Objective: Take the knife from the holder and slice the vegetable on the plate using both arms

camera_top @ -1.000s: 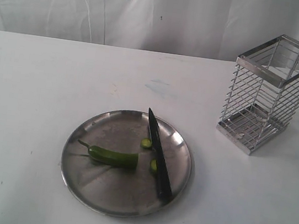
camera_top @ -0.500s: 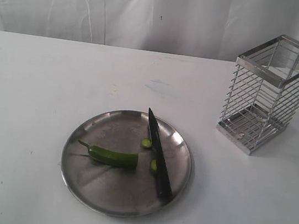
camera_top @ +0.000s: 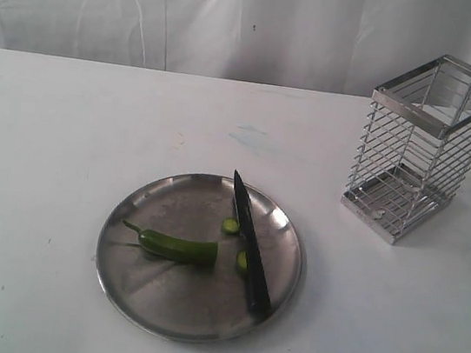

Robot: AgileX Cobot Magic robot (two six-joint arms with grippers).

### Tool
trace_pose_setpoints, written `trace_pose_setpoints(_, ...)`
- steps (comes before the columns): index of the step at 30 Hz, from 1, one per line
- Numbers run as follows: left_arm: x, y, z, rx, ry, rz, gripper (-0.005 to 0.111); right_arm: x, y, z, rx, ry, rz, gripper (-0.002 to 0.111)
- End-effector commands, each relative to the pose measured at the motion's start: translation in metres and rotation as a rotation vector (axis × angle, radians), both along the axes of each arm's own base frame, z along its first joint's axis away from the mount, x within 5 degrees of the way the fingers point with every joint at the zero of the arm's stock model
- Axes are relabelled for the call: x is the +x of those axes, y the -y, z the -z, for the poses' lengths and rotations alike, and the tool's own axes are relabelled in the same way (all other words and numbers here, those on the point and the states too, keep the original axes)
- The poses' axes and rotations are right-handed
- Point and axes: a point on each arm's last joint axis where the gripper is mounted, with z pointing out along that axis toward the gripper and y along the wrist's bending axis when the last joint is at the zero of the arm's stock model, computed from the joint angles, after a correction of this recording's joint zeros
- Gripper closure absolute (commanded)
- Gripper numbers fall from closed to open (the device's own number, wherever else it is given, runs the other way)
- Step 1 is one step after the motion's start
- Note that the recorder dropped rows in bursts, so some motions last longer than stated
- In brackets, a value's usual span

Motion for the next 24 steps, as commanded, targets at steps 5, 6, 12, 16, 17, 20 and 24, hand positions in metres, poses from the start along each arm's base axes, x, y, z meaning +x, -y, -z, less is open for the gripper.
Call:
trace_pose_setpoints(5, -0.006, -0.024, 0.029, -0.061, -0.267, -0.257, 0.107, 0.000, 0.000, 0.000, -0.009, 0.009, 0.000, 0.108)
trace_pose_setpoints(6, -0.007, -0.025, 0.033, -0.105, -0.309, -0.271, 0.107, 0.000, 0.000, 0.000, -0.009, 0.009, 0.000, 0.108)
trace_pose_setpoints(12, -0.011, -0.024, 0.049, -0.187, -0.496, -0.285, 0.107, 0.000, 0.000, 0.000, -0.009, 0.009, 0.000, 0.108)
trace_pose_setpoints(16, -0.011, -0.010, 0.051, -0.052, -0.519, -0.117, 0.107, 0.000, 0.000, 0.000, -0.009, 0.009, 0.000, 0.108)
trace_pose_setpoints(17, -0.012, -0.009, 0.051, -0.031, -0.518, -0.102, 0.107, 0.000, 0.000, 0.000, -0.009, 0.009, 0.000, 0.108)
trace_pose_setpoints(20, -0.012, -0.009, 0.052, -0.065, -0.533, -0.109, 0.107, 0.000, 0.000, 0.000, -0.009, 0.009, 0.000, 0.108)
trace_pose_setpoints(24, -0.012, -0.009, 0.052, 0.132, -0.512, -0.086, 0.107, 0.000, 0.000, 0.000, -0.009, 0.009, 0.000, 0.108)
